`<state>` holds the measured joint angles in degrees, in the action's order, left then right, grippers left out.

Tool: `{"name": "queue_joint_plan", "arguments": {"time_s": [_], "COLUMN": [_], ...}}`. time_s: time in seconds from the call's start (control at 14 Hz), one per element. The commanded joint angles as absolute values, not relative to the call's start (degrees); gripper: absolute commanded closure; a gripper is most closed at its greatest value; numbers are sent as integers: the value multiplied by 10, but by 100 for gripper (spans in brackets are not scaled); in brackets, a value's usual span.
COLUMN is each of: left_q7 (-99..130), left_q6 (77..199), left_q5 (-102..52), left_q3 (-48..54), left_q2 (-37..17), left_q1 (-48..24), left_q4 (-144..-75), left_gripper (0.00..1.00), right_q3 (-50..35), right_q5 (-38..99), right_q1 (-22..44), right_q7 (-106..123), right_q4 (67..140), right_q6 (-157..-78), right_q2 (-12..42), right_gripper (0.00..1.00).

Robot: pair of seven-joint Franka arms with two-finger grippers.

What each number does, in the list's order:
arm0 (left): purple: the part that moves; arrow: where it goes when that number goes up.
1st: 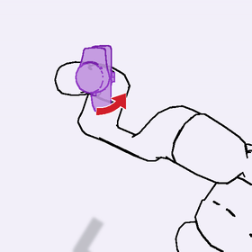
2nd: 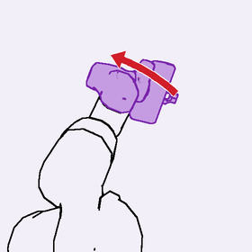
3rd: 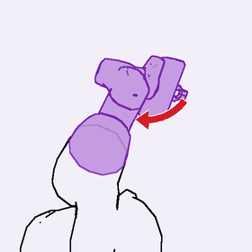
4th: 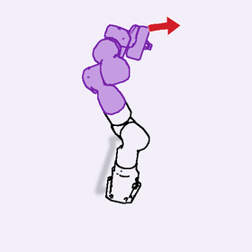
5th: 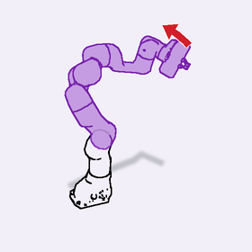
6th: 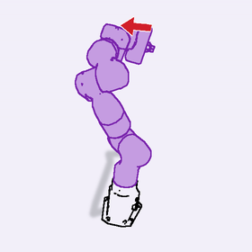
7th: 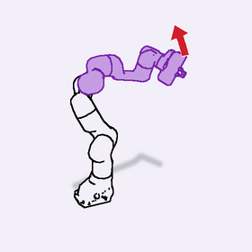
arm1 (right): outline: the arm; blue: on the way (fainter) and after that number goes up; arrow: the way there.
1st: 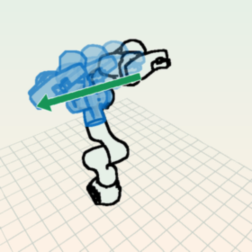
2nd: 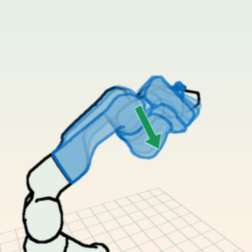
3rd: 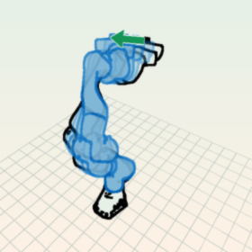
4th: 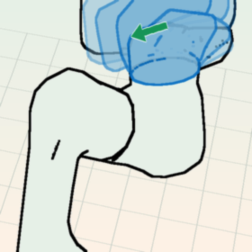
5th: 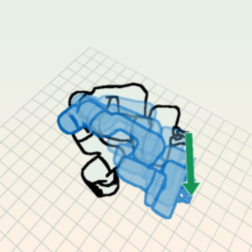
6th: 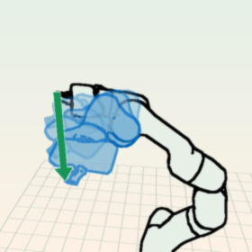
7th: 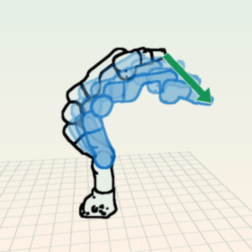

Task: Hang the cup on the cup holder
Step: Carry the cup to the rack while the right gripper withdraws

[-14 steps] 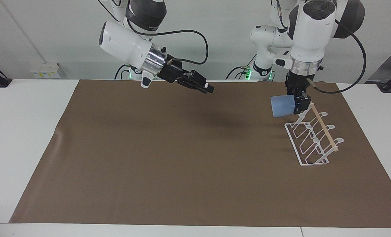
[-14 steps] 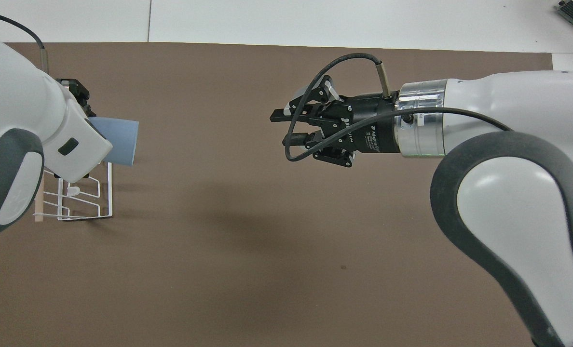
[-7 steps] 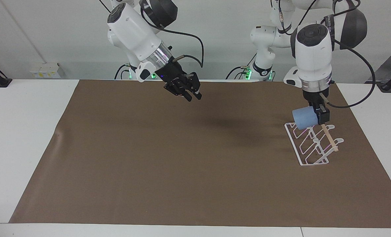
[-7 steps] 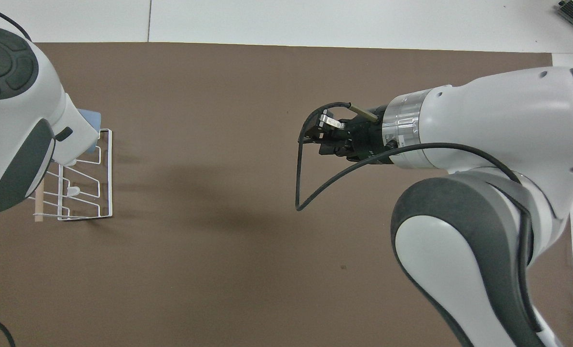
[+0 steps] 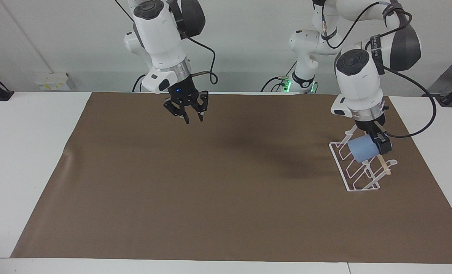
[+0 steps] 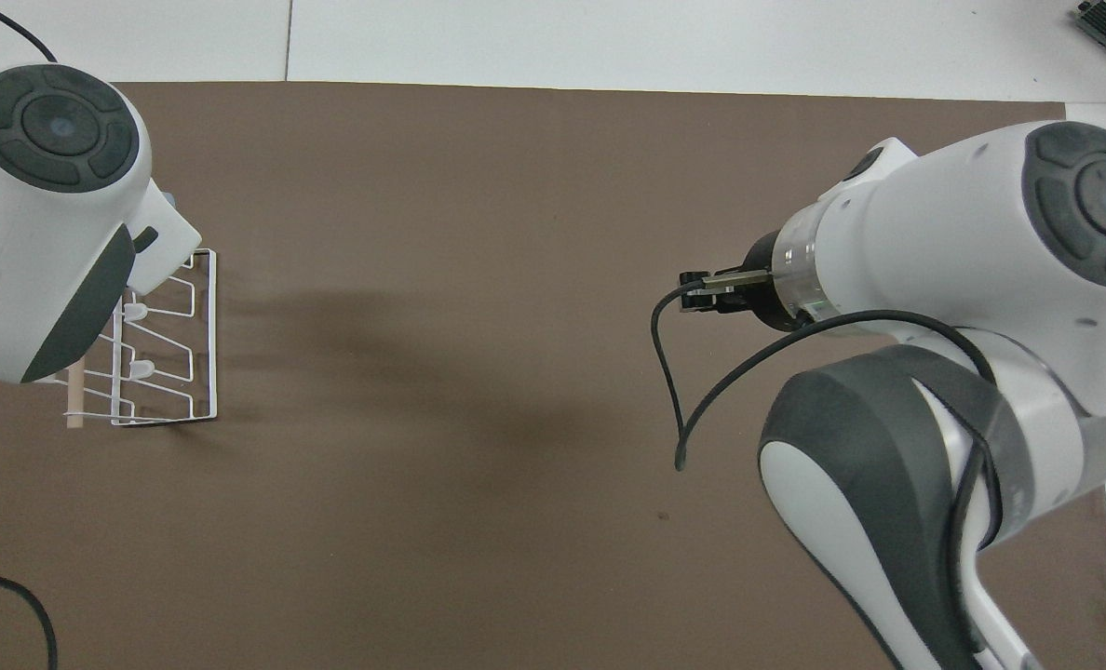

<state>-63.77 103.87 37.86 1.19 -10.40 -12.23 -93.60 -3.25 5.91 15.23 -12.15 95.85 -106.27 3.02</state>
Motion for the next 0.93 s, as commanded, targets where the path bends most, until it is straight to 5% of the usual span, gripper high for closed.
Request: {"name": "queue_joint_plan", "arguments": {"time_s": [0.0,0.86], "left_q7": [-617,-509], "left_q6": [1059,1049], "left_q5": [425,505], "left_q3": [15,15], "left_q2": [-99,-118], "left_q1": [-115,-116], "left_q4": [-963,-1014], "left_gripper": [100,100], "right_q3": [-38,-38], "right_q5": [40,-17], "right_q1": [107,64], "right_q7": [-66,-11], "right_q4": [969,1035], "right_q6": [-1033,-1041], "right_q2": [18,-12], "right_gripper": [49,46]}}
